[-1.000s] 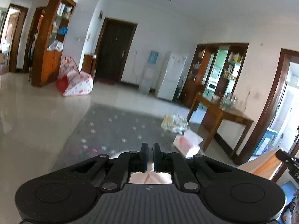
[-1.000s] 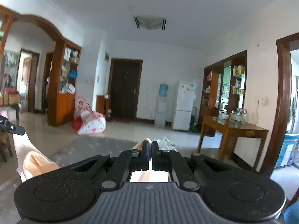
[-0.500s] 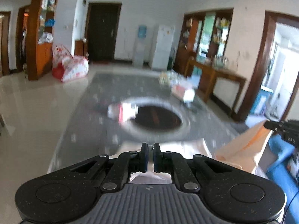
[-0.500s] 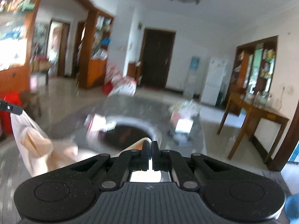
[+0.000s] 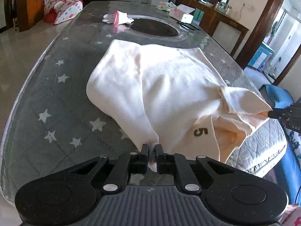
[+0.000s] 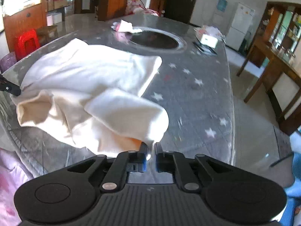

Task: Fold clothes
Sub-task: 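Lay the sweatshirt flat on the table and open both grippers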

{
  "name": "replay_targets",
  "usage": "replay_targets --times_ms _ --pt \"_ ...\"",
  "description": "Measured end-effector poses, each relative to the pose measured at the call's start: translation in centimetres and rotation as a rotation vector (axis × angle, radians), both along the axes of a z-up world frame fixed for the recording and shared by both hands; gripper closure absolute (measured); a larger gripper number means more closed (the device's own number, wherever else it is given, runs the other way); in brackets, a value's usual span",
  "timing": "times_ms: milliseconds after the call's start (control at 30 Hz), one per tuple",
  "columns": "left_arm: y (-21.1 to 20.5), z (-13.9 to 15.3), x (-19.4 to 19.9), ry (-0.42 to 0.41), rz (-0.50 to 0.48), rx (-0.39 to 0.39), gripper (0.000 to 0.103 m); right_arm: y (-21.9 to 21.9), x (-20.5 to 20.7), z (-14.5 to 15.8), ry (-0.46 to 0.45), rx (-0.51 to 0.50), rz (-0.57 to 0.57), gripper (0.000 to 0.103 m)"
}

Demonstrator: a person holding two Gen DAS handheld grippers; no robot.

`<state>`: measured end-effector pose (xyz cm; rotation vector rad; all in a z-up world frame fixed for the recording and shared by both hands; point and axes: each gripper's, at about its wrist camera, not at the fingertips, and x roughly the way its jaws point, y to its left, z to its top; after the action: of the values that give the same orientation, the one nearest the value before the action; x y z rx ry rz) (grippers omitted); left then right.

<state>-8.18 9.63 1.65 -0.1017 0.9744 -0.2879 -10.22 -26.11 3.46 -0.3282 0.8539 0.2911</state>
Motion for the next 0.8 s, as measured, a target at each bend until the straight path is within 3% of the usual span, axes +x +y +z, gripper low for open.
replay_targets --times_ms 100,133,300,467,567,800 --pt "0.6 0.3 -0.1 0.001 0.002 0.009 0.086 -0.9 -0.4 0.9 -0.015 -0.009 -0.017 0.076" --pt "0.8 0.4 -0.1 0.001 0.001 0.011 0.077 -1.0 -0.4 1.2 -0.023 -0.01 -0.016 0.076" --pt "1.6 1.1 -0.4 -0.041 0.018 0.01 0.056 0.2 0.9 1.8 -0.053 0.003 0.041 0.075" --pt "2.0 1.4 0.2 -0.055 0.056 -0.004 0.053 4.1 2.9 0.1 -0.028 0.042 0.161 0.073" --pt "2.0 1.4 0.4 -0.064 0.069 0.005 0.044 6.1 4.1 -1.3 -0.001 0.05 0.217 0.073" --pt "1.7 0.8 1.1 -0.055 0.086 -0.018 0.036 8.7 5.5 -3.2 0.006 0.044 0.263 0.075"
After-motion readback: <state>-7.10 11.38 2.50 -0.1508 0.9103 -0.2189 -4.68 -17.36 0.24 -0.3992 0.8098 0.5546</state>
